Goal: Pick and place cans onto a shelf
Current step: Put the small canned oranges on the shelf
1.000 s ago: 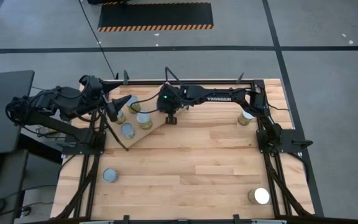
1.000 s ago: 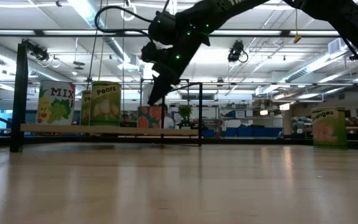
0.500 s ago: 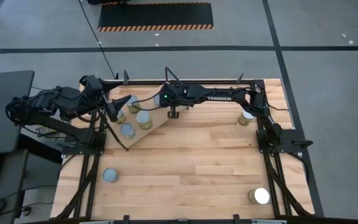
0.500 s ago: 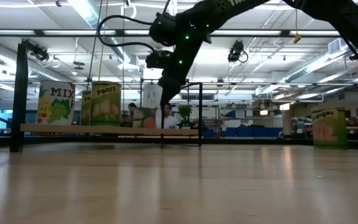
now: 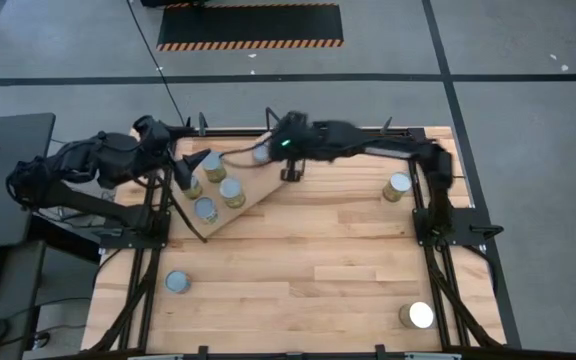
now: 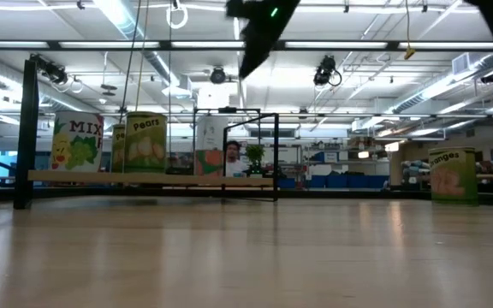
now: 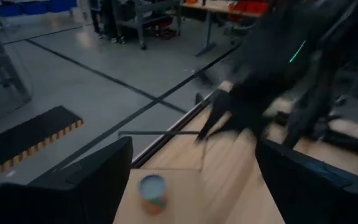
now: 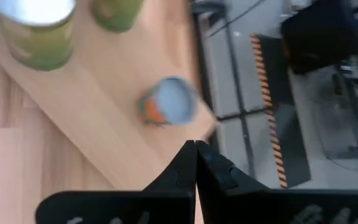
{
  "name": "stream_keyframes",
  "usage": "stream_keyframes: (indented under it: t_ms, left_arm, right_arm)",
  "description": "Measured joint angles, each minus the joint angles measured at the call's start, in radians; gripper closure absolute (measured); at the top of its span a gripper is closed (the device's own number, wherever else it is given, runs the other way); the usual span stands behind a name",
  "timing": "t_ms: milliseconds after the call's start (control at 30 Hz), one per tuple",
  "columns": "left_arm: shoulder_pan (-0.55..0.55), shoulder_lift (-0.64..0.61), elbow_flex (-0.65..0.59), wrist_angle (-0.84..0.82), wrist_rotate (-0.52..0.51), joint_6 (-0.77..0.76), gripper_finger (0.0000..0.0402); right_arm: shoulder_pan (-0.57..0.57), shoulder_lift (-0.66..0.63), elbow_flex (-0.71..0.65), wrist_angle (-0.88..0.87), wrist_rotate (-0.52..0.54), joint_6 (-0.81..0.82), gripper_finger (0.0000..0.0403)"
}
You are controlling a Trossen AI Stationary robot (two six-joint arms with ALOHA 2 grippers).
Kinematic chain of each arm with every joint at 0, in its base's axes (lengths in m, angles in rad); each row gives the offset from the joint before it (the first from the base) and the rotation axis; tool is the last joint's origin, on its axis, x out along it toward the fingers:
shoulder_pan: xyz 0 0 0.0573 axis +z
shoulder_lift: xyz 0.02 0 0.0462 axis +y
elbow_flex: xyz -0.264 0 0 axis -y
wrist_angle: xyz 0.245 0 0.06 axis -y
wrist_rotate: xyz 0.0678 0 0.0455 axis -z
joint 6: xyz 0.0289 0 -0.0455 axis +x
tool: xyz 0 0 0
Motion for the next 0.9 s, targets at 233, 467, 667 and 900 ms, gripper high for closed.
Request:
stream_keyframes:
  t_ms: [233, 467, 667, 900]
  left_arm:
    - [0.248, 0.099, 0.000, -0.031, 0.230, 0.063, 0.0056]
    - [0.427, 0.360, -0.001, 0.011, 0.358, 0.056, 0.0064]
    - [0.493, 0.612, -0.001, 0.125, 0.443, -0.086, 0.0166]
    - [0.565, 0.841, -0.001, 0.171, 0.538, -0.212, 0.0368]
  right_arm:
    - [0.000, -0.299, 0.002, -0.079, 0.025, 0.147, 0.0397]
    - [0.000, -0.502, 0.002, -0.117, 0.023, 0.346, 0.0398]
    - [0.000, -0.574, 0.002, -0.169, 0.022, 0.401, 0.0398]
    - [-0.004, -0.581, 0.001, -0.196, 0.022, 0.352, 0.0394]
